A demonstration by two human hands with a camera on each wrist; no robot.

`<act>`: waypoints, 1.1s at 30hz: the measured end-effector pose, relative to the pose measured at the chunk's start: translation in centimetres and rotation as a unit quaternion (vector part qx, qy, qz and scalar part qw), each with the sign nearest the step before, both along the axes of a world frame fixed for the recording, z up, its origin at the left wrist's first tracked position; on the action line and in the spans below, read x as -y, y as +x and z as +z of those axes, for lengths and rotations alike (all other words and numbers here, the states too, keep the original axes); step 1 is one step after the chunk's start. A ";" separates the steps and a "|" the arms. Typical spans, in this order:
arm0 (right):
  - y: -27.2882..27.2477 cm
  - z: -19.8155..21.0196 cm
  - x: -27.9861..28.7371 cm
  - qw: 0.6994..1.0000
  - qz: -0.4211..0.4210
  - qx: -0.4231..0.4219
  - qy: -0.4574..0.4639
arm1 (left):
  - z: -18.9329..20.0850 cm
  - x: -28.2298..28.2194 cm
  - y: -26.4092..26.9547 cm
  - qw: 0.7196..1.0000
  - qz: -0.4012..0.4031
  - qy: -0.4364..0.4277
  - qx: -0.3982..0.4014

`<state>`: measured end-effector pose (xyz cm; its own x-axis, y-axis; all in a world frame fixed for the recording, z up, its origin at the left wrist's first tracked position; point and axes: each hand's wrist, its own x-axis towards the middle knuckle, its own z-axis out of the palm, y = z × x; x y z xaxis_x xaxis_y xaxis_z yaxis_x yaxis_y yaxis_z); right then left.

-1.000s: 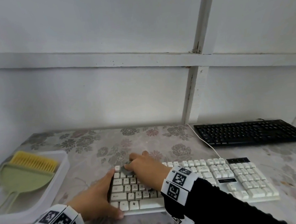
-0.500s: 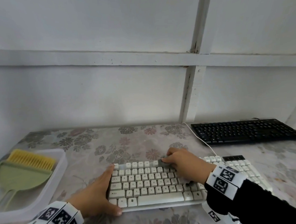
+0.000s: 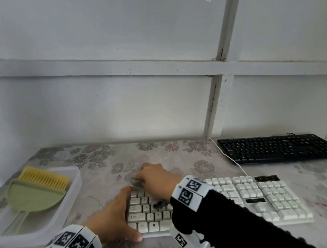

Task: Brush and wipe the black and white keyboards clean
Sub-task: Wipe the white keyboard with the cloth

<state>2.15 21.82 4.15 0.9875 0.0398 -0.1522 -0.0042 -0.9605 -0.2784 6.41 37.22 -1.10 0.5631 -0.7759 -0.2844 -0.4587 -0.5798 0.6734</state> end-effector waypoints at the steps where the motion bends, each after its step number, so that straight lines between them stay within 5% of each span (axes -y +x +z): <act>1: 0.3 -0.1 -0.4 1.000 0.007 -0.002 -0.014 | 0.0 0.0 0.1 1.000 -0.003 -0.001 0.001; 14: -4.7 -1.8 5.6 0.998 -0.049 0.006 -0.026 | 0.1 0.0 -0.4 0.998 0.020 0.050 0.034; 22: -6.3 -1.8 10.1 0.985 -0.167 -0.023 -0.039 | 0.1 0.0 -0.4 0.998 0.023 0.056 0.032; 28: -1.5 -0.7 3.1 0.994 -0.087 0.022 0.070 | 0.0 0.0 -0.3 0.998 0.014 0.044 0.039; 33: 0.0 -0.8 -0.1 1.000 0.004 -0.013 -0.027 | -0.1 0.1 0.0 0.999 0.005 0.032 0.036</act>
